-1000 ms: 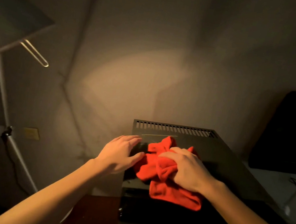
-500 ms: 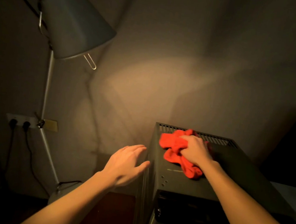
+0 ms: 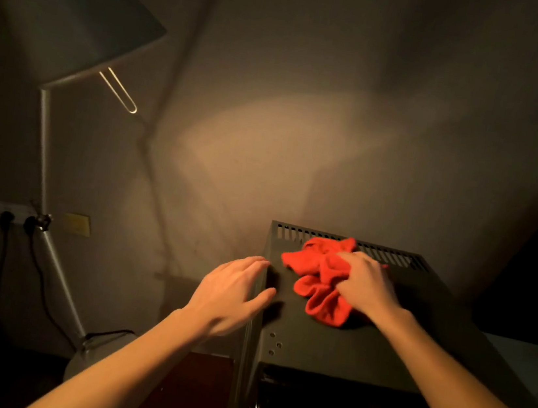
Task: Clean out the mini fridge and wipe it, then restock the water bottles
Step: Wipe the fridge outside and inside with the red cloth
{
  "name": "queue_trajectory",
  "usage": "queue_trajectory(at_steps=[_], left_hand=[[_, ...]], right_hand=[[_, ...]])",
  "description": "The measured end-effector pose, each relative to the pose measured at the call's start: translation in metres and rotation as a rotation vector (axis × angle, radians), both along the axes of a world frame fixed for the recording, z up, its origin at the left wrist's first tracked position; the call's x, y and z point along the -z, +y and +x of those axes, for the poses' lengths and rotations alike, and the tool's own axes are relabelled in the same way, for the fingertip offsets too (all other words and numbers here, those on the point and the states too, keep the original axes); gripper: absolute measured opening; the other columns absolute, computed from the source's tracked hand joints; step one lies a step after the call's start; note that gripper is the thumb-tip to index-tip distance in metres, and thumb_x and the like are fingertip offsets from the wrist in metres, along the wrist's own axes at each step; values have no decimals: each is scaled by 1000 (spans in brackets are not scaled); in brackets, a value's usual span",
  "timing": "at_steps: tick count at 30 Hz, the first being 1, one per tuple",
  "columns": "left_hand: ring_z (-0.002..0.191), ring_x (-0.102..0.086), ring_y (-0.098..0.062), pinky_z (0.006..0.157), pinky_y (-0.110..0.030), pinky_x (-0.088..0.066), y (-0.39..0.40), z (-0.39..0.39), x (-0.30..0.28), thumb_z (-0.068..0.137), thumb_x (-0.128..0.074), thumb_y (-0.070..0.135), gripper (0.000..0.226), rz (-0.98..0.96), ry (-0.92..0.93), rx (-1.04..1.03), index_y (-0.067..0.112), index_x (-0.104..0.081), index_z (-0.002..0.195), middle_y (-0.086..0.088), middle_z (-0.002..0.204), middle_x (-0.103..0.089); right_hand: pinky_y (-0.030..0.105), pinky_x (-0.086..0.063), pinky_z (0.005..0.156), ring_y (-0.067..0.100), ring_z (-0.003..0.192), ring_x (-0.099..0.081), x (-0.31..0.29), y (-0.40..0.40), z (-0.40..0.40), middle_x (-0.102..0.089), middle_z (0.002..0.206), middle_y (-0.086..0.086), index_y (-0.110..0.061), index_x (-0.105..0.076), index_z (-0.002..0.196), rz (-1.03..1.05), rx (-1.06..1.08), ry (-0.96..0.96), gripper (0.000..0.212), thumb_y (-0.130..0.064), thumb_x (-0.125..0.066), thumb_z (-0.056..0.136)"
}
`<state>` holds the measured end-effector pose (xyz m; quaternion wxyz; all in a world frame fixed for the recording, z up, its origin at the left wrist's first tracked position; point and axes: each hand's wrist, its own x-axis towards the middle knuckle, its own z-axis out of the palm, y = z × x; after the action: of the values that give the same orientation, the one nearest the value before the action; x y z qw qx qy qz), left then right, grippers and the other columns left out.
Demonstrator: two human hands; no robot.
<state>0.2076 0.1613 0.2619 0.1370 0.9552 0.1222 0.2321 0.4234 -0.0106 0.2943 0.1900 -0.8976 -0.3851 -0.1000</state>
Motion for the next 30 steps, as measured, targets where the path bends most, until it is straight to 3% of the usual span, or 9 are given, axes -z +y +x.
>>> queue_trajectory(at_steps=[3, 5, 10, 16, 20, 22, 24, 26, 30], left_hand=[[138, -38, -9, 113, -28, -29, 10, 1, 9, 96, -32, 63, 62, -21, 48, -76, 28, -38, 147, 10, 153, -40], [138, -38, -10, 114, -30, -30, 18, -1, 12, 96, -30, 63, 63, -32, 72, -123, 28, -37, 148, 10, 153, -40], [137, -40, -13, 110, -30, -32, 32, -7, 9, 100, -34, 55, 56, -65, 74, -213, 25, -38, 148, 7, 152, -41], [134, -44, -16, 105, -30, -35, 28, 2, 1, 102, -38, 48, 50, -91, 51, -181, 22, -43, 144, 4, 149, -45], [133, -45, -17, 104, -31, -36, 24, 0, 2, 100, -33, 51, 53, -103, 26, -126, 22, -44, 142, 4, 148, -46], [133, -45, -18, 103, -32, -37, 25, -9, 7, 100, -34, 49, 50, -98, 25, -104, 22, -44, 142, 4, 148, -47], [132, -46, -17, 104, -33, -38, 30, -22, 14, 100, -34, 51, 51, -95, 19, -93, 22, -44, 141, 4, 147, -47], [132, -46, -17, 104, -33, -38, 35, -37, 20, 96, -29, 55, 57, -104, 17, -80, 23, -44, 141, 4, 146, -48], [133, -45, -16, 107, -33, -38, 43, -67, 32, 99, -36, 53, 53, -123, -9, -35, 23, -44, 142, 4, 147, -48]], right_hand=[[39, -48, 89, 37, 112, -59, -6, 11, 39, -61, 122, 17, -21, -61, 126, -50, 195, -35, 49, -20, -66, 77], [40, -49, 87, 38, 111, -58, -8, 30, 45, -61, 121, 17, -21, -61, 124, -75, 182, -49, 46, -23, -66, 79], [37, -49, 82, 34, 108, -60, -6, 69, 23, -63, 116, 11, -27, -66, 112, -93, -35, -74, 39, -27, -68, 73], [34, -51, 84, 23, 103, -64, -6, 53, -24, -67, 110, -3, -29, -71, 106, -33, -400, -14, 36, -29, -69, 70], [17, -46, 79, 2, 88, -61, -15, 17, -59, -62, 91, -18, -29, -72, 99, -29, -513, 25, 27, -31, -68, 73], [10, -42, 77, -6, 85, -58, -18, -3, -78, -61, 88, -21, -28, -73, 97, -23, -515, 48, 24, -28, -68, 73], [13, -45, 81, -3, 90, -62, -19, -18, -98, -66, 93, -15, -27, -73, 97, 9, -468, 63, 30, -35, -63, 70], [7, -42, 83, -1, 92, -62, -20, -28, -117, -67, 93, -10, -25, -75, 97, 57, -409, 56, 36, -39, -62, 66], [4, -40, 78, 4, 86, -63, -23, -29, -162, -67, 89, -6, -22, -75, 93, 61, -310, 52, 28, -27, -69, 66]])
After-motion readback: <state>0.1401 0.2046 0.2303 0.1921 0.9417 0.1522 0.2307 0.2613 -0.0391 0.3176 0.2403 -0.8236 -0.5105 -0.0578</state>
